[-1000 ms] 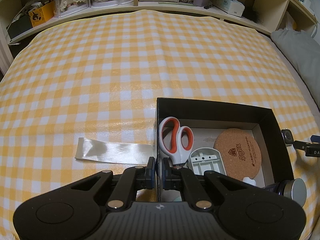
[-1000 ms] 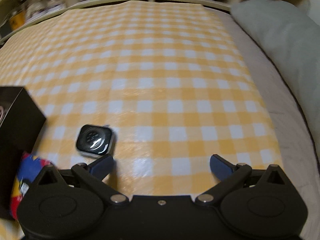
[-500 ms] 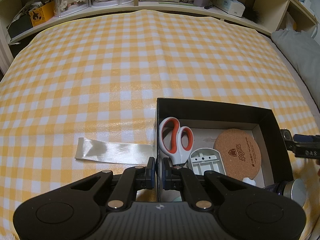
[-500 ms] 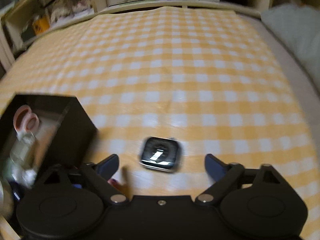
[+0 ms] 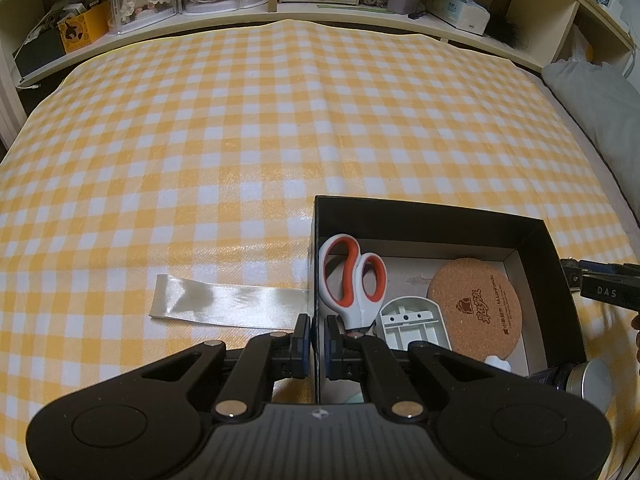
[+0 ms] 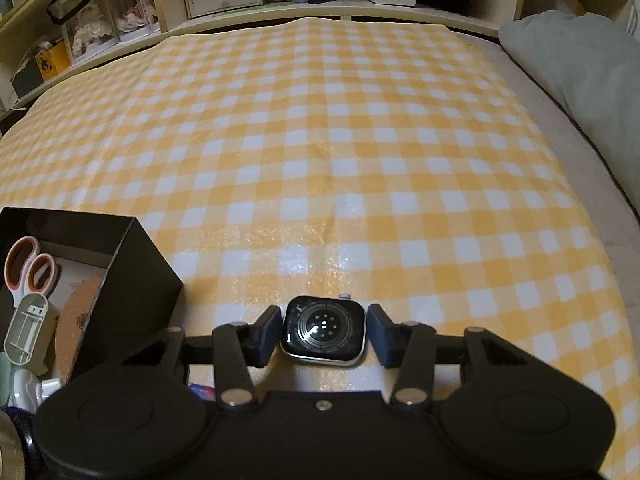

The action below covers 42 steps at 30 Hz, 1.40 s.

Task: Organize rigid objects
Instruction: 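Carry the smartwatch into the black box and open the right gripper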

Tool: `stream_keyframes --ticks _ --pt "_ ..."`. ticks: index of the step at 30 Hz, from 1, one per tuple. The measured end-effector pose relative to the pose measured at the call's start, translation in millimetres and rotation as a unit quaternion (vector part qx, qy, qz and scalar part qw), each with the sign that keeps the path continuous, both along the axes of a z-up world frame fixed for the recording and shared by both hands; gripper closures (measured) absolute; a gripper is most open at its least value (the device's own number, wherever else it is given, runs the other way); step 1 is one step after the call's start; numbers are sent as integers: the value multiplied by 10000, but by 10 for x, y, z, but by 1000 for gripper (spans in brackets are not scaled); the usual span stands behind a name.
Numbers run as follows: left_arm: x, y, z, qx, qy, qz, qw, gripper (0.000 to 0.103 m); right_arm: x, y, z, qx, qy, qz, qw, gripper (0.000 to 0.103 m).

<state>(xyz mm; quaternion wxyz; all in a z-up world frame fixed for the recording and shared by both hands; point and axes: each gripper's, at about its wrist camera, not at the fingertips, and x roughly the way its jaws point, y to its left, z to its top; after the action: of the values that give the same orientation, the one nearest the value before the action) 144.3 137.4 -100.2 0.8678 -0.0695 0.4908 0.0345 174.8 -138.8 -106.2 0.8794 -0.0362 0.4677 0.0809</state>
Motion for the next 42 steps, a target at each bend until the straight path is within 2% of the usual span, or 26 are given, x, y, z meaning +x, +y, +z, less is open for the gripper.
stream_keyframes --ticks 4,8,14,20,25,29,35,42 --pt "0 -5 1 -1 1 1 10000 98 -67 -64 74 -16 -64 112 9999 55" --pt "2 4 -3 3 1 -2 10000 98 -98 -10 266 159 -326 208 9991 55" --pt "3 -3 -10 7 1 -6 10000 98 -231 167 648 818 -658 512 9932 55" --pt "4 -6 -9 5 2 -5 10000 98 -530 636 889 1399 -608 1478 9772 55" --pt "5 -3 -11 0 1 -5 10000 98 -738 996 876 1560 -198 2175 9633 55" --pt "5 -14 -9 13 2 -8 10000 98 -864 1254 791 1391 72 2545 9570 55" --pt "6 -9 -12 14 0 -10 10000 98 -872 1426 642 1219 241 2545 9591 55" --pt "14 -23 -20 11 1 -11 10000 98 -782 1463 561 1050 60 2448 9639 55"
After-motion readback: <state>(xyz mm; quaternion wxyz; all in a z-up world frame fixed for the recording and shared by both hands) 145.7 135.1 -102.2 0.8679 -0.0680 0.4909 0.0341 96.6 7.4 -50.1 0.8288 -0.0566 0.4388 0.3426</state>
